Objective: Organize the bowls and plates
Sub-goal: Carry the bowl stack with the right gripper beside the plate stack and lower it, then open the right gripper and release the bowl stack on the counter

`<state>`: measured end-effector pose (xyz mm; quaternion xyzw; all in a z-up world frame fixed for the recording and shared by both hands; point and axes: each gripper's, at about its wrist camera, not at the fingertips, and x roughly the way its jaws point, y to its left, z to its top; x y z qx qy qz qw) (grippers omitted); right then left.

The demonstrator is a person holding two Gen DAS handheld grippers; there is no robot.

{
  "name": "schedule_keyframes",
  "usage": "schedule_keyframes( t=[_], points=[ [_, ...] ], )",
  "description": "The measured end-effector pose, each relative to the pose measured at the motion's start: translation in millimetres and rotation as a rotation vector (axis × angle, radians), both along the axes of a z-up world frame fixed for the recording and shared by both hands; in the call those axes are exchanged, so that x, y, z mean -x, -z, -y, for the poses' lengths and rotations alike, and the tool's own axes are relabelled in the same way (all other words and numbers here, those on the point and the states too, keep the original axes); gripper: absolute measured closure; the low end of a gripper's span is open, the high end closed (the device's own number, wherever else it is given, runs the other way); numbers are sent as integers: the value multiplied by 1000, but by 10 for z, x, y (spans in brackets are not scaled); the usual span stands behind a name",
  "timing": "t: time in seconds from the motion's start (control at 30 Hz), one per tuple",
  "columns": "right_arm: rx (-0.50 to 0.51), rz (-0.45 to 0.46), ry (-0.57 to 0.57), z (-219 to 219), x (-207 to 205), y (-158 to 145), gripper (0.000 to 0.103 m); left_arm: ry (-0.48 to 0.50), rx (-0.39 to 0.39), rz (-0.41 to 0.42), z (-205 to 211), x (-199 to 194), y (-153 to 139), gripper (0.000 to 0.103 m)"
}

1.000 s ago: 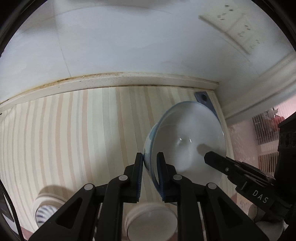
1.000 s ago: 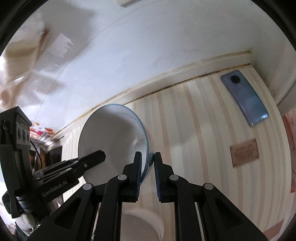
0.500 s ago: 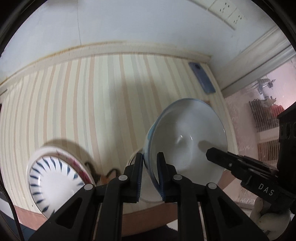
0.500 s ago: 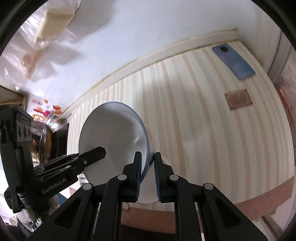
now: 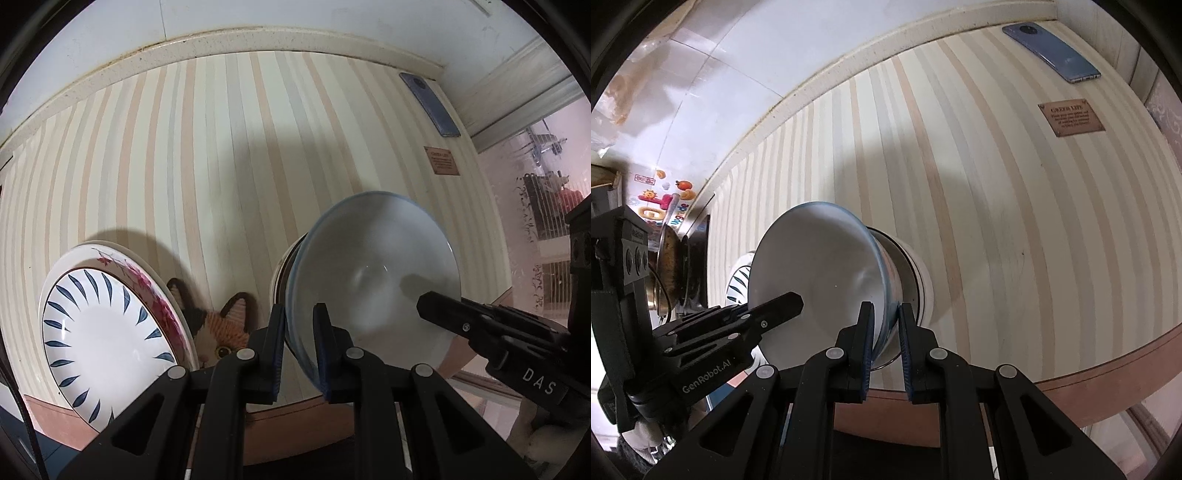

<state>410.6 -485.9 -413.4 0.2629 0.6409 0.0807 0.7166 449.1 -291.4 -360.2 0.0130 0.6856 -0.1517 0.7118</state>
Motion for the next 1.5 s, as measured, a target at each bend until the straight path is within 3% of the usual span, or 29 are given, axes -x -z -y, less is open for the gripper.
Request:
schedule_keyframes(
  t=[0.5, 0.67, 0.83, 0.9, 0.97, 1.07, 1.17, 1.2, 1.23, 1.3, 1.4, 1.5],
  points=[
    [28, -9, 3, -53, -23, 21, 88, 57, -96, 48, 134, 80, 65, 88],
    [43, -17, 5, -94, -30, 24, 86, 54, -88, 39, 111, 84, 75, 88],
    [43, -22, 11, -75, -22, -41, 86, 62, -94, 69, 72, 159, -151, 88],
    [67, -15, 5, -78, 14, -141, 82, 63, -73, 97, 36, 202, -316, 87],
    [94, 7, 6, -83, 84, -319, 57, 67, -49, 127, -16, 262, -532, 84],
    [112, 57, 12, -91, 206, -635, 31, 71, -18, 166, -113, 358, -812, 73],
    [135, 103, 18, -114, 333, -959, 17, 75, 6, 199, -189, 443, -1067, 46],
    [147, 113, 17, -127, 365, -1045, 16, 78, 17, 208, -218, 474, -1152, 32],
    [167, 122, 17, -140, 406, -1140, 14, 79, 24, 218, -243, 503, -1227, 26],
    [196, 143, 16, -169, 483, -1306, 12, 78, 37, 238, -259, 542, -1348, 26],
    [229, 173, 12, -179, 601, -1530, 11, 74, 48, 253, -300, 593, -1506, 12],
    [255, 204, 11, -190, 726, -1731, 10, 57, 72, 262, -354, 628, -1612, 10]
  ],
)
